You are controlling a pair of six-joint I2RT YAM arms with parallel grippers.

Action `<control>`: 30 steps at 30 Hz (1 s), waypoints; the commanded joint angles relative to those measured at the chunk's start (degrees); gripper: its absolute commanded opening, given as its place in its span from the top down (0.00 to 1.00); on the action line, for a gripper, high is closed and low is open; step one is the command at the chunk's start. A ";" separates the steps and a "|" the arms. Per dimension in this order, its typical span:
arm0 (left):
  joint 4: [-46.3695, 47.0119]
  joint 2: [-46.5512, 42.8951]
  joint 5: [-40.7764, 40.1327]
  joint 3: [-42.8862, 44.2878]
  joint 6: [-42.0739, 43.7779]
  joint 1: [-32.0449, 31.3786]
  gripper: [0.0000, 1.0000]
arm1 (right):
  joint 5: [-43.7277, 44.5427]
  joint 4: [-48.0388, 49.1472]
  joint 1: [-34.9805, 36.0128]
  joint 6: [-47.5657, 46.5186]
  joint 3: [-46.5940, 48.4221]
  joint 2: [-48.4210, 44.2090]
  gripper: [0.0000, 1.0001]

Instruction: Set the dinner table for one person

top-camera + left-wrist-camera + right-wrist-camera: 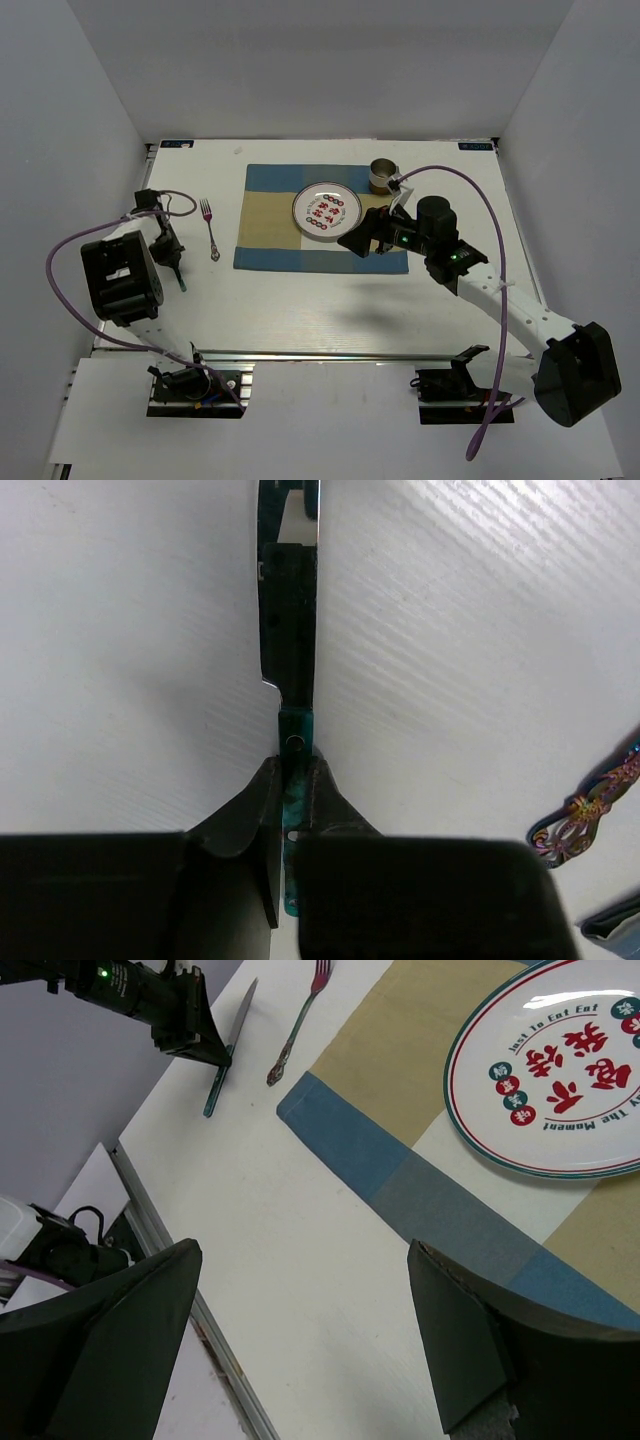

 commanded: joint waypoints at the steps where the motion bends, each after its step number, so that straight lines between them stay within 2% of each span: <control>1: -4.64 5.29 -0.63 1.31 -1.58 -0.65 1.00 | 1.09 2.32 -0.13 0.03 -0.06 -1.77 0.11; 4: -8.60 1.79 0.96 5.81 -4.30 -1.26 1.00 | 2.49 1.53 -0.05 1.00 0.29 -2.56 0.11; 6: -8.36 -6.28 2.36 5.56 -6.84 -1.96 1.00 | 3.46 0.74 -0.05 2.14 0.64 -3.35 0.11; 9: -9.05 -15.61 9.11 5.20 -10.28 -3.80 1.00 | 7.49 -1.88 -0.05 3.55 1.43 -4.23 0.11; 12: -10.47 -19.31 12.47 5.30 -14.23 -10.81 1.00 | 14.43 -6.10 -0.05 5.04 3.27 -3.97 0.11; 15: -4.78 -21.95 17.21 2.49 -20.46 -16.71 1.00 | 17.60 -10.83 -0.05 5.75 5.55 -4.32 0.11; 16: -3.10 -21.87 19.57 1.87 -23.52 -21.25 1.00 | 18.23 -11.90 -0.31 5.83 6.17 -4.76 0.11; 18: 1.12 -18.37 19.77 3.09 -26.35 -27.07 1.00 | 21.19 -15.67 -0.14 6.19 7.92 -6.69 0.11; 19: 1.75 -16.27 18.90 6.67 -28.11 -33.36 1.00 | 22.52 -17.35 -0.05 6.36 8.72 -7.48 0.11; 22: 0.44 -5.11 14.86 15.81 -29.70 -43.24 1.00 | 27.98 -24.03 0.13 5.75 12.93 -9.94 0.11; 23: -1.22 0.23 13.72 22.11 -30.14 -47.45 1.00 | 30.51 -25.61 -0.05 5.40 13.90 -11.25 0.11; 30: -0.71 12.64 12.47 36.04 -34.01 -54.87 1.00 | 37.56 -35.11 -0.14 4.34 19.44 -18.11 0.11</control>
